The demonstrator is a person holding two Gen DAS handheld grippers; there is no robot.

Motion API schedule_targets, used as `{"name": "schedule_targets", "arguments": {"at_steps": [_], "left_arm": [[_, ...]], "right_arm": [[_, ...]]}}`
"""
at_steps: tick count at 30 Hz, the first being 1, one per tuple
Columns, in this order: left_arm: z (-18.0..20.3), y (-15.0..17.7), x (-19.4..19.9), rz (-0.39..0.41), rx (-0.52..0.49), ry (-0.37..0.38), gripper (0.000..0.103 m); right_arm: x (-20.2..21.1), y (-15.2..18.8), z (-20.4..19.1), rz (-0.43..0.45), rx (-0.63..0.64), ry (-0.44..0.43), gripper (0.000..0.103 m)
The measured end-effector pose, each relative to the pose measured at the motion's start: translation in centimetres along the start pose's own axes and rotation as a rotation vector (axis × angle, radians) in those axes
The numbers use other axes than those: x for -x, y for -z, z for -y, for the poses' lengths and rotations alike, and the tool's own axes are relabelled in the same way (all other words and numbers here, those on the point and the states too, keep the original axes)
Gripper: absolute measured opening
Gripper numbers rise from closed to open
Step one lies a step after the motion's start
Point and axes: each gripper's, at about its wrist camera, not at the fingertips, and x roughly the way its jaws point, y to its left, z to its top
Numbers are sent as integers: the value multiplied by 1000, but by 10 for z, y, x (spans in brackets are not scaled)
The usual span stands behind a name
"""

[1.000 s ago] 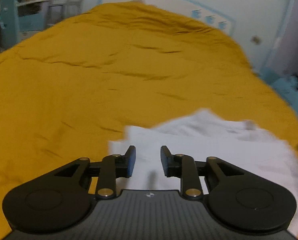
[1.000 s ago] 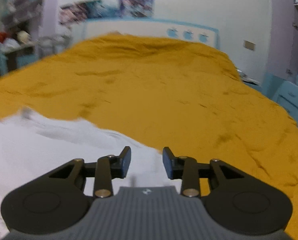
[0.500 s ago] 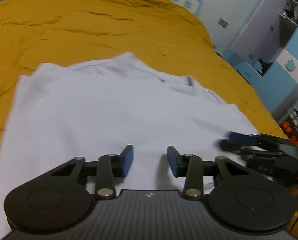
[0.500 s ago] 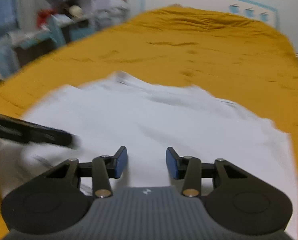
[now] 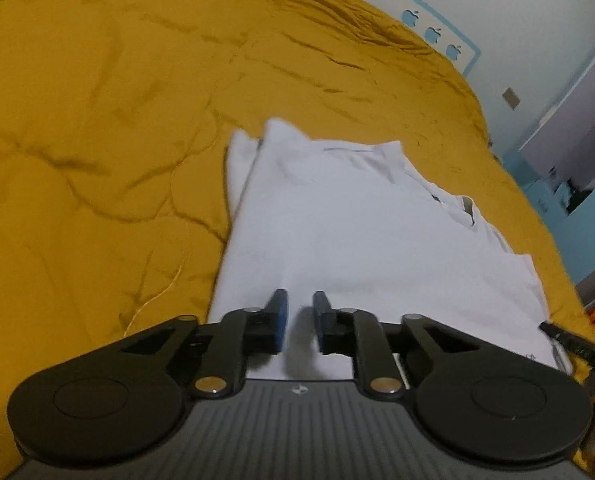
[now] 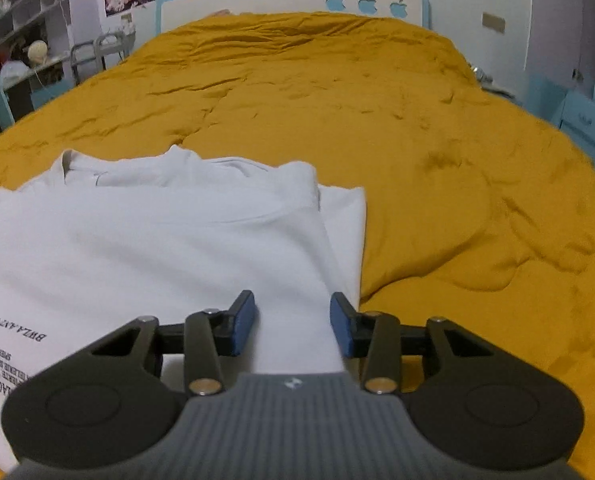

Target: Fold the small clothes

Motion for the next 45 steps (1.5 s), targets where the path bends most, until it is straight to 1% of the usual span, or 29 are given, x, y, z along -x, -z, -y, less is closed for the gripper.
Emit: {"name": "schedule_targets", "arguments": {"at_steps": [1,2,3,4,5,7,8,11,13,16,18,19,20,22,23,26,29,32,33,34,35,36,37,39,41,42,43,44,45], "left_arm": [[8,5,14,18,-27,-2,34],[20,9,27,39,-58,9,38],[30,14,38,63,-73,37,43],[38,24,52,92,-73,67,56],[46,34,62,102,-67,97,63],[56,48,69,103,-55,122,64],[59,58,72,99,-55,131,64],[62,79,68,72,-51,108,64],[61,87,62,45,-38,100,64],[52,95,55,31,-31,42,63],[42,97,52,14,-7,20,58],[37,97,51,3,1,15,51],[31,96,51,1,12,20,47],[21,95,54,2,50,40,47],[17,95,55,2,62,41,45],[11,95,59,3,82,38,42],[13,95,60,0,81,29,42],[20,94,62,-7,65,0,43],[24,93,65,-3,58,-11,44],[28,93,71,9,50,-15,49],[32,93,76,19,46,-18,53],[36,94,84,33,41,-18,61],[40,94,90,46,36,-21,64],[47,94,105,74,22,-16,67],[54,96,119,97,19,-9,70],[56,97,124,106,19,-5,71],[58,99,129,115,19,-3,75],[60,100,133,121,22,1,79],[61,102,135,124,29,12,79]], "right_arm": [[11,-2,-2,29,-39,-6,39],[25,-1,-2,62,-81,-32,40],[42,3,-7,91,-115,-67,41],[56,5,-11,114,-159,-114,41],[66,6,-16,118,-185,-151,44],[85,14,-34,113,-194,-241,45],[91,19,-42,107,-180,-269,46],[104,36,-72,63,-116,-358,47],[104,46,-89,29,-80,-390,47],[96,56,-98,-1,-56,-354,47],[92,61,-90,-11,-71,-306,47],[89,63,-79,-22,-101,-285,47],[87,65,-66,-32,-141,-268,47],[84,67,-37,-34,-212,-230,46],[81,65,-23,-34,-240,-208,46],[83,65,6,-26,-282,-141,46],[81,65,22,-32,-329,-150,46],[86,62,15,-30,-321,-131,46],[93,63,13,-23,-321,-124,48],[99,62,11,-15,-329,-127,49],[103,59,10,-9,-340,-139,52],[113,59,9,0,-356,-162,56],[122,58,8,10,-374,-193,58],[144,63,6,24,-404,-240,66],[159,66,4,25,-445,-282,70],[166,70,2,23,-463,-294,70],[172,73,0,19,-486,-302,70],[178,76,-1,14,-501,-305,74],[183,80,-3,9,-520,-310,78]]}}
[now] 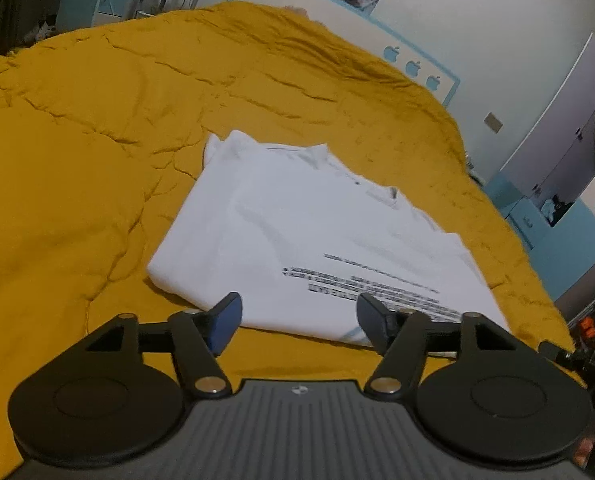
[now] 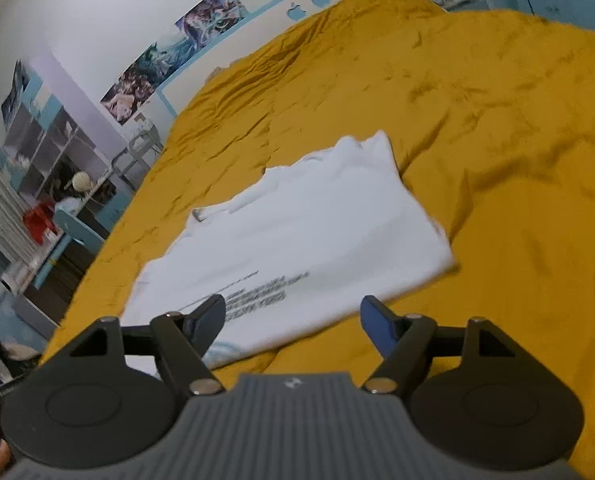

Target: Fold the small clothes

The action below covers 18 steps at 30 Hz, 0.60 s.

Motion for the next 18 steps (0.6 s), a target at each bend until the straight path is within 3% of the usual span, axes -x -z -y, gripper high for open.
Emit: {"name": "schedule_targets", "arguments": {"at_steps": [3,6,10,18], "left_arm": [[-3,7,3,2,56,41,83],[-20,16,-3,-10,201,120,84],[-48,27,-19,-20,411,114,84],[-74,22,-51,14,520,111,80]], "right_arm": [[8,10,2,-7,-54,-19,81],[8,12,9,-22,-118,-1,82],[1,11,24,-23,-242,60,82],[-16,12,39,17,-371,50,82]]}}
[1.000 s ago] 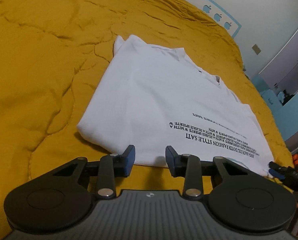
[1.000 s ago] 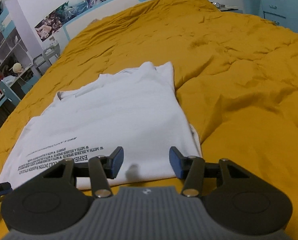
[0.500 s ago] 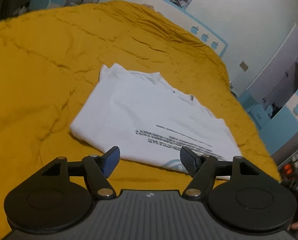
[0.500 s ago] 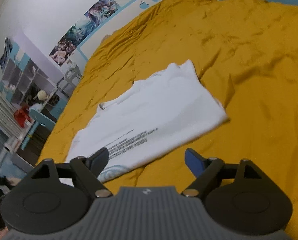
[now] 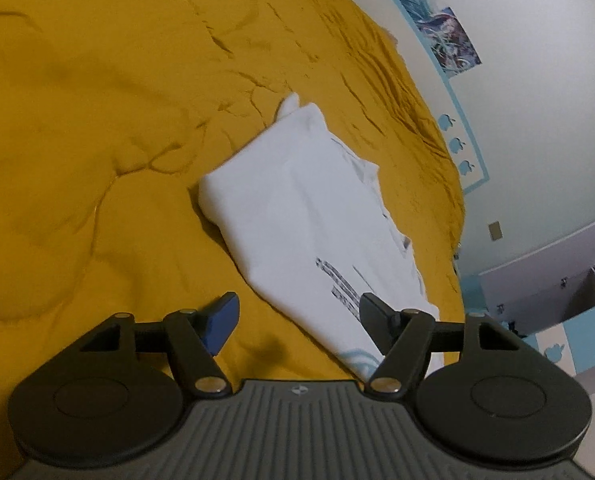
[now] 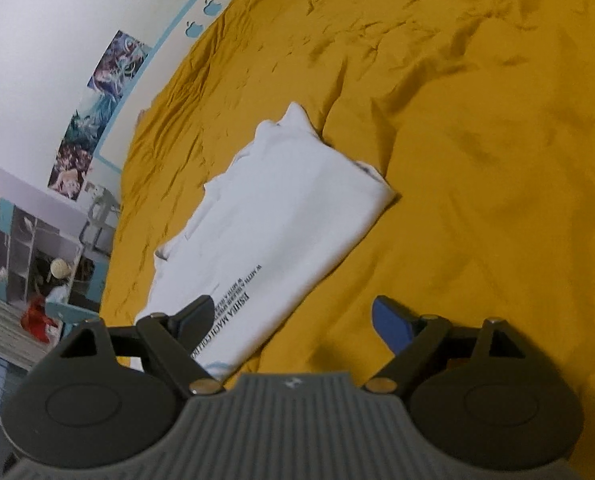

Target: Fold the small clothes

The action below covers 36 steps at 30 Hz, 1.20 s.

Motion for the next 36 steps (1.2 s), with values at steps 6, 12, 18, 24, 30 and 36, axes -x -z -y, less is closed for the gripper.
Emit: {"name": "schedule_targets", "arguments": {"at_steps": [6,12,18,24,30,36], "left_arm": [[-6,-8,-24,-10,60,-60,79],[-7,-12,-41,16,84,-64,80],[-12,-20,-57,45,141,-40,81],[-15,-23,-68,68,168,6,72],[-26,-25,-72,63,220,63,30],[-27,-30,-72,70,214,153,10]], "right_arm": [[-20,-8,2,-20,-67,1,83],[-42,-16,2,-12,-116,-1,83],[-58,-24,4,66,-208,-29,83],[-70,-26,0,113,-247,-41,80],[-80,-26,0,99,-225,17,26],[-80,-32,-11,101,-161,13,7]]}}
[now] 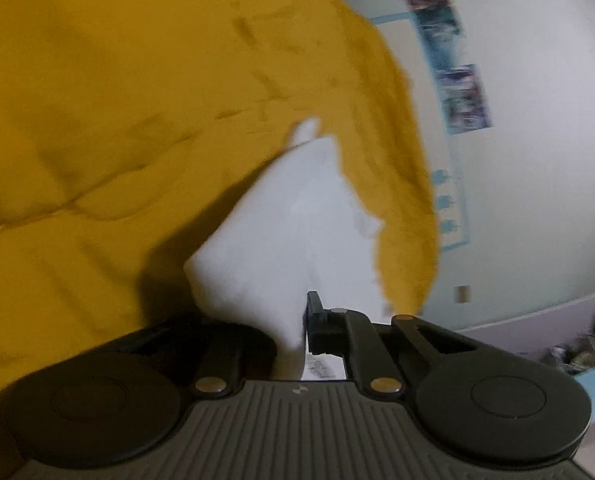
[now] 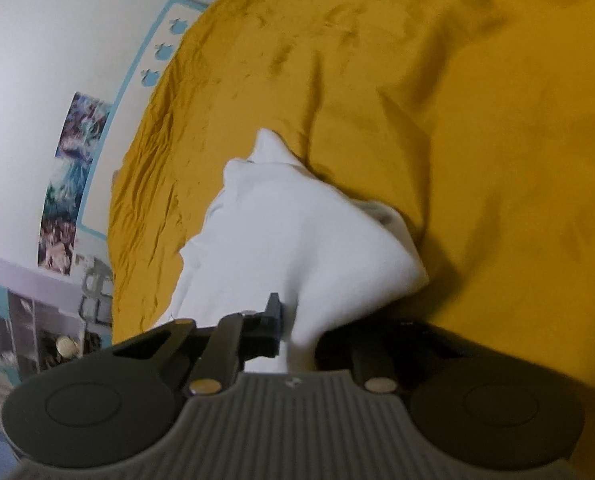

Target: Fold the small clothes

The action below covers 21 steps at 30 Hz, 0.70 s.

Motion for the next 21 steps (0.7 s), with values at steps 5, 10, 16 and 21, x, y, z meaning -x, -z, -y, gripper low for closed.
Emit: {"name": "schedule_targets", "arguments": {"at_steps": [5,10,16,21], "left_arm": [[26,-10,6,-11,-37,22,8],[58,-11,35,-15,-96,69,8],[73,17,104,-39,-168,83,5],[48,59,162,-68,-157,48,0]], "right_arm": [[14,-11,-22,4,23,-91,4],[49,-19,-51,3,71,-180,3],[129,-20,-42,-5,87,-233,3],[190,-1,9,-64,80,-165,3]]}}
